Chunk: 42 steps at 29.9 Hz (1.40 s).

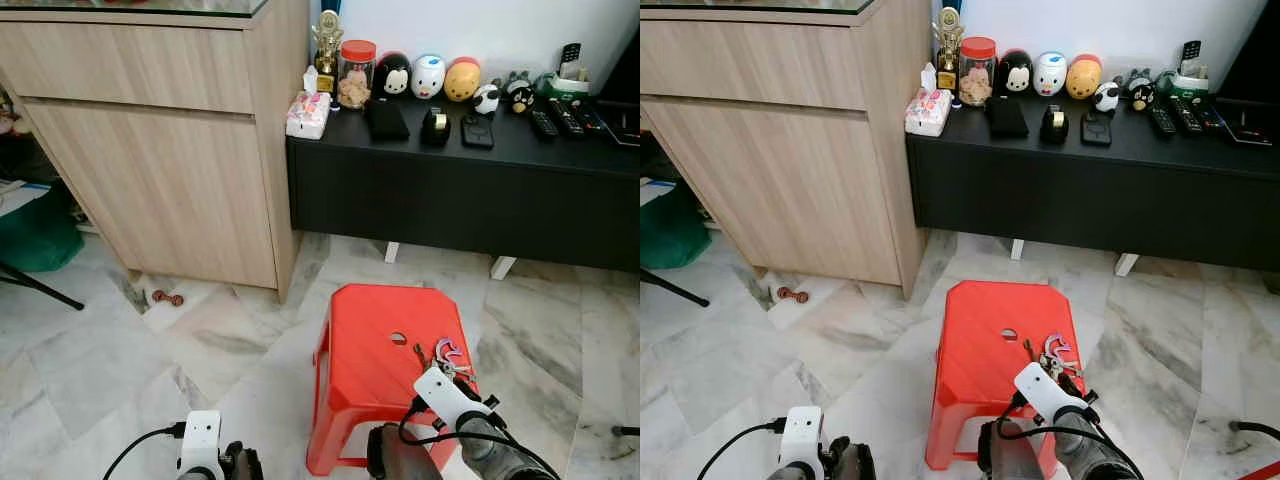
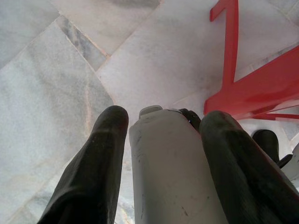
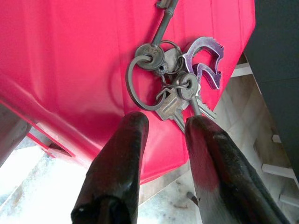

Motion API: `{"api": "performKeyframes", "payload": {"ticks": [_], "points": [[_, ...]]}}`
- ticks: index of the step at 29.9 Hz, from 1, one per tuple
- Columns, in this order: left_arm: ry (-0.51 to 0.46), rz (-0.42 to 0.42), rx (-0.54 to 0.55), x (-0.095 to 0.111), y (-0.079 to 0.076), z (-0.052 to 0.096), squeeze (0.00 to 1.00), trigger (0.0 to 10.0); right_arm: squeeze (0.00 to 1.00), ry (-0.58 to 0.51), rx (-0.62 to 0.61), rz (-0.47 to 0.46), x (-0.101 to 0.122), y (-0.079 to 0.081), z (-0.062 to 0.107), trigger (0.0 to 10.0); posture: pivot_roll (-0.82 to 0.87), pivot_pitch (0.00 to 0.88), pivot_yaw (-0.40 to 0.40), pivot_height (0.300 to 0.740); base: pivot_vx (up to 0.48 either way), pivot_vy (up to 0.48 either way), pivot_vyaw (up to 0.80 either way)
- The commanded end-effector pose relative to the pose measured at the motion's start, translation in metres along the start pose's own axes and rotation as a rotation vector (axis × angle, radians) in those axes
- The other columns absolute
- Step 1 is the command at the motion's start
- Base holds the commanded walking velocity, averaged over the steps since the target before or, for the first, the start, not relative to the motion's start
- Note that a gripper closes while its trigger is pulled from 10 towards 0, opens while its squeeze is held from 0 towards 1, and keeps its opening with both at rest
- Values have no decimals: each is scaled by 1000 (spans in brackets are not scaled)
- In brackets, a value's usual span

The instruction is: Hang keys on a hook

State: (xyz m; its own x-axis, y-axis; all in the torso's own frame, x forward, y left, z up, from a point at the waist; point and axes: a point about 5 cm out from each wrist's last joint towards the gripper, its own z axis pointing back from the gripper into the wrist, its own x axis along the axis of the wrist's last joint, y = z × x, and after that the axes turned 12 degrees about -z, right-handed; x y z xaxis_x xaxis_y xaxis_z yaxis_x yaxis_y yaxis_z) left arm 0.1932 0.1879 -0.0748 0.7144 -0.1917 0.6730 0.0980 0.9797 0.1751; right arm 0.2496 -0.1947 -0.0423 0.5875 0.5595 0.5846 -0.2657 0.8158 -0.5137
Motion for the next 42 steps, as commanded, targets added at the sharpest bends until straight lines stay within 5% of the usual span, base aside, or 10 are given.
{"api": "performKeyframes", "payload": {"ticks": [1, 2, 25, 37, 38, 39, 40, 41, 42], "points": [[146, 6, -48, -38, -13, 12, 0, 10000, 0, 1, 4, 0, -1, 1, 0, 10000, 62, 121, -50, 605, 0, 0, 0], [146, 5, -48, -38, -13, 12, 0, 10000, 0, 0, 3, 0, -1, 1, 0, 0, 62, 121, -50, 605, 0, 0, 0], [145, 0, -50, -38, -13, 12, 0, 10000, 0, -28, 10, 18, 6, 0, -1, 0, 63, 121, -51, 605, 0, 0, 0], [145, -3, -53, -38, -13, 11, 0, 10000, 0, -153, -42, -12, 25, -4, -2, 0, 61, 123, -51, 605, 0, 0, 0], [145, -4, -53, -38, -13, 11, 0, 10000, 0, -149, -37, -10, 24, -2, -2, 3020, 61, 122, -51, 605, 0, 0, 0], [145, -3, -53, -38, -14, 11, 0, 10000, 0, -150, -35, -8, 24, -1, -1, 4235, 62, 122, -51, 605, 0, 0, 0], [145, -3, -53, -38, -14, 11, 0, 10000, 0, -151, -35, -8, 24, -1, -1, 4235, 62, 122, -51, 605, 0, 0, 0], [145, -3, -53, -38, -14, 11, 0, 10000, 0, -153, -26, -8, 23, 0, -1, 0, 62, 122, -51, 605, 0, 0, 0], [145, -3, -53, -38, -14, 11, 0, 10000, 0, -157, -18, -6, 23, 2, 0, 0, 62, 122, -52, 605, 0, 0, 0]]}}
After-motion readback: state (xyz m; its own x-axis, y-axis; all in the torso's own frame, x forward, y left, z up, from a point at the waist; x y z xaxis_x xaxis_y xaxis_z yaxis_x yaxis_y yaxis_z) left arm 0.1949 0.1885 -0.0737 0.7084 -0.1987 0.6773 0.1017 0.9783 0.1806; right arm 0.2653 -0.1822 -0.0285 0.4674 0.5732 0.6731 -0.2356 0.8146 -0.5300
